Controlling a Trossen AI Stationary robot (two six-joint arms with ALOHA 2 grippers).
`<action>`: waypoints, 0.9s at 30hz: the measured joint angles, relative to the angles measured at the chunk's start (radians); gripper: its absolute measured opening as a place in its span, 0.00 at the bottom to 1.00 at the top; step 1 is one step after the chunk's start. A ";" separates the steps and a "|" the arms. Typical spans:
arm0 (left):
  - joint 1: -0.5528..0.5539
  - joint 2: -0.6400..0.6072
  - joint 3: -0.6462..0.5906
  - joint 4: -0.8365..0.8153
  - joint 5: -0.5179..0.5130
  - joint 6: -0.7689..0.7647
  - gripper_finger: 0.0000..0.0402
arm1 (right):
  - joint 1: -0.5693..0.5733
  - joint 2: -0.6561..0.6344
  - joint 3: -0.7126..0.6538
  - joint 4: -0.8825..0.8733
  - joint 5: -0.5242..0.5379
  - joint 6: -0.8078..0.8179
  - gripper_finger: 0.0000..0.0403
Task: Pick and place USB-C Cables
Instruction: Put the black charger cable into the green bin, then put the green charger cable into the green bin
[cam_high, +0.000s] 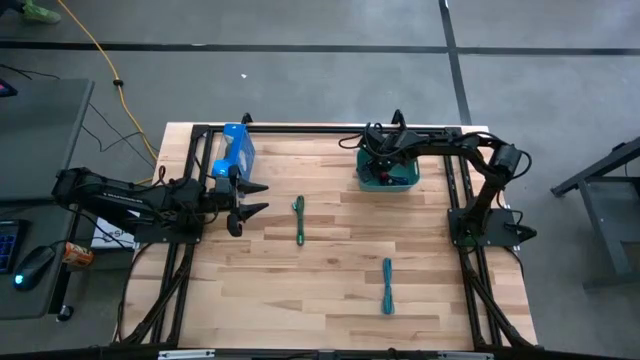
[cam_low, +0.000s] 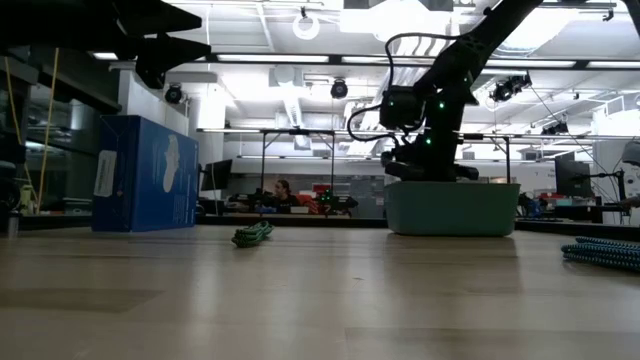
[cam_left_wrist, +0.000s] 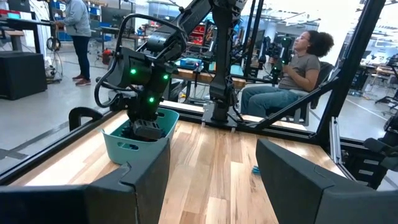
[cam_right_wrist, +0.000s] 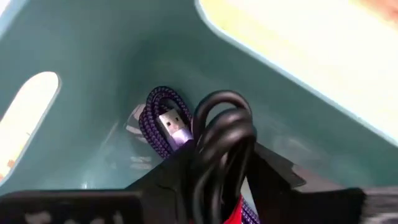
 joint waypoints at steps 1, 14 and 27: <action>0.000 0.000 0.000 0.000 0.000 0.000 0.54 | 0.000 0.000 0.000 0.003 0.001 0.004 0.33; 0.000 0.000 0.000 -0.001 0.000 0.000 0.55 | -0.010 0.000 0.000 0.002 0.000 -0.014 0.52; 0.000 0.000 0.000 -0.005 -0.002 0.000 0.55 | 0.004 -0.187 0.007 -0.020 -0.016 -0.094 0.52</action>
